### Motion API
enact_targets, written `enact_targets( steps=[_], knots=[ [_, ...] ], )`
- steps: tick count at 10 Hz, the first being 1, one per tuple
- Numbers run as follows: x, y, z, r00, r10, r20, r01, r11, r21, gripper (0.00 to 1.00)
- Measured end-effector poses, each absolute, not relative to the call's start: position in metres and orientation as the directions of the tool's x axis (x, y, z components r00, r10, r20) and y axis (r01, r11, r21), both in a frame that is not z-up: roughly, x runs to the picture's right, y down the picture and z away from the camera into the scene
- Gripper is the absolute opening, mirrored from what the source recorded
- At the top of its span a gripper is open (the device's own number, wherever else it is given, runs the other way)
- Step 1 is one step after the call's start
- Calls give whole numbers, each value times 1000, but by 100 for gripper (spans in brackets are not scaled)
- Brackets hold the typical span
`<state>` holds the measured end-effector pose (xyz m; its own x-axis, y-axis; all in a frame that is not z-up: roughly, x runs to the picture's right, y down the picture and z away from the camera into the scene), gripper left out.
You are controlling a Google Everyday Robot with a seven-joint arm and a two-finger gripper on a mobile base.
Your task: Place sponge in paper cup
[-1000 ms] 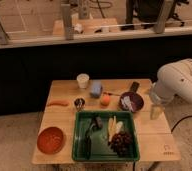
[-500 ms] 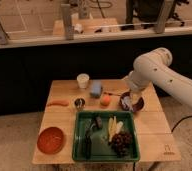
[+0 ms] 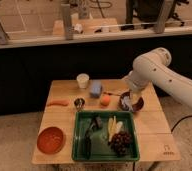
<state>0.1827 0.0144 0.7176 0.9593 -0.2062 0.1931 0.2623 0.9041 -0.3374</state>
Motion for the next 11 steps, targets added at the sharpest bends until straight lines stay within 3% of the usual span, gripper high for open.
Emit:
enact_targets(
  steps=[6, 11],
  knots=[
    [169, 9, 726, 940, -260, 221, 321, 892, -317, 80],
    [115, -14, 784, 855, -432, 287, 509, 806, -302, 80]
  ],
)
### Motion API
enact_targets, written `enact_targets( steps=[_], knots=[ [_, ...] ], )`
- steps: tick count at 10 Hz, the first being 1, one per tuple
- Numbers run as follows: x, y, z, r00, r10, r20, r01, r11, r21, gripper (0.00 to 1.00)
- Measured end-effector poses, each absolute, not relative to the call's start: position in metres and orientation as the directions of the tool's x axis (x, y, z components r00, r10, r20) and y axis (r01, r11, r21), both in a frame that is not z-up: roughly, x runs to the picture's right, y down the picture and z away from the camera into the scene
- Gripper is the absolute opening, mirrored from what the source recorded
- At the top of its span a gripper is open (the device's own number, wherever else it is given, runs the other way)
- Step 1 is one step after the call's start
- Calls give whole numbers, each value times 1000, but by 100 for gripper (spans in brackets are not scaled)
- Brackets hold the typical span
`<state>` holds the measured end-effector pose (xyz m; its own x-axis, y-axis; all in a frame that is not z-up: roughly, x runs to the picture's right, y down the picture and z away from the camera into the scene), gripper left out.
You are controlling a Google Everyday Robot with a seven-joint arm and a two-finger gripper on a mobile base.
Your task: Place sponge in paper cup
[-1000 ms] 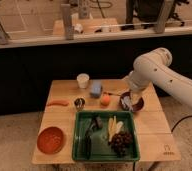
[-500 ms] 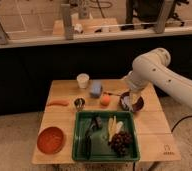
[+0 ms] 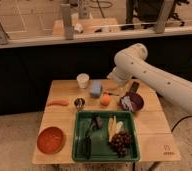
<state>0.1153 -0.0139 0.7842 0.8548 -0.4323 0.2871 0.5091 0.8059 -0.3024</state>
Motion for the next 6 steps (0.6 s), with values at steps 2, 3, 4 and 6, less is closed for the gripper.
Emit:
enact_targets(
  steps=[2, 3, 4, 6],
  knots=[
    [95, -10, 802, 821, -482, 305, 564, 766, -307, 80],
    [91, -10, 804, 818, -486, 308, 569, 763, -308, 80],
    [93, -9, 804, 819, -485, 306, 567, 763, -309, 80],
    [93, -9, 804, 819, -484, 306, 567, 763, -310, 80]
  ],
)
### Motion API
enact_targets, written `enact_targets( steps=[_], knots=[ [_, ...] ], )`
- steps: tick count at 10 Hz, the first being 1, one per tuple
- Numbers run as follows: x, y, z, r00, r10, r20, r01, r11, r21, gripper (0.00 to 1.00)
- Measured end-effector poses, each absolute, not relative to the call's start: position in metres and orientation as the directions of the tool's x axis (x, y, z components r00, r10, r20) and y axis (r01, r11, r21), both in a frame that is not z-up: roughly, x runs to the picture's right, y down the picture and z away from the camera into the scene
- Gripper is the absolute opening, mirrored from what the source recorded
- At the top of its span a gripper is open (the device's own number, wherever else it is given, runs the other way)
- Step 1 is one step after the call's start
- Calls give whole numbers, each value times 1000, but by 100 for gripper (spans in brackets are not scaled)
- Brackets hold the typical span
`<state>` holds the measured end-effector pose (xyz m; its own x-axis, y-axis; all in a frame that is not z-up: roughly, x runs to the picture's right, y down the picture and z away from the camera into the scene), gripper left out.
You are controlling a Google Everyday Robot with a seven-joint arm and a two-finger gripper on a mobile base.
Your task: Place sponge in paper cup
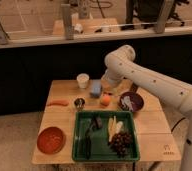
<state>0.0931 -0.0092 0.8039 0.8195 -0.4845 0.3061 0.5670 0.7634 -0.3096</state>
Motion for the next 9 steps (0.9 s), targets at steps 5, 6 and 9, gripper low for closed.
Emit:
enact_targets(
  steps=[5, 6, 9],
  knots=[
    [92, -9, 804, 819, -485, 307, 568, 763, -309, 80],
    [92, -9, 804, 819, -485, 307, 568, 763, -309, 80],
    [86, -20, 814, 782, -528, 331, 616, 734, -285, 80]
  ],
)
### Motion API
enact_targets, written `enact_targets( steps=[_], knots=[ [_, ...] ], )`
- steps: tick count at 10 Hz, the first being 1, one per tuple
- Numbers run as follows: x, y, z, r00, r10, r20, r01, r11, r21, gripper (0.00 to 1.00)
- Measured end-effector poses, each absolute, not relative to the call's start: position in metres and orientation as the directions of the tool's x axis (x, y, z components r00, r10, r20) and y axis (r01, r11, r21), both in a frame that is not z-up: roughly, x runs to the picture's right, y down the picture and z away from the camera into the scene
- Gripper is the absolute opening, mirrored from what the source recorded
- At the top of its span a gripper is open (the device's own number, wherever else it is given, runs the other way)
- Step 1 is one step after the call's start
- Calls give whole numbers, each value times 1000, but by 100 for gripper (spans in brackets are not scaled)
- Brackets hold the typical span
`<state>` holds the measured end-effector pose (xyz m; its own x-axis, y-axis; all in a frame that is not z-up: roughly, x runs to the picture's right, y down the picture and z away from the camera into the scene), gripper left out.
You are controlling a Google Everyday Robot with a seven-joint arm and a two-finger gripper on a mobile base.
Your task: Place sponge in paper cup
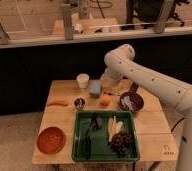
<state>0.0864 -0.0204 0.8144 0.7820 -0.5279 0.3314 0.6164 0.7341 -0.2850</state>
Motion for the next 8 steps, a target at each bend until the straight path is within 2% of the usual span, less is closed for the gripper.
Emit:
enact_targets(
  steps=[8],
  knots=[
    [50, -36, 861, 563, -715, 415, 817, 557, -148, 80]
  ],
)
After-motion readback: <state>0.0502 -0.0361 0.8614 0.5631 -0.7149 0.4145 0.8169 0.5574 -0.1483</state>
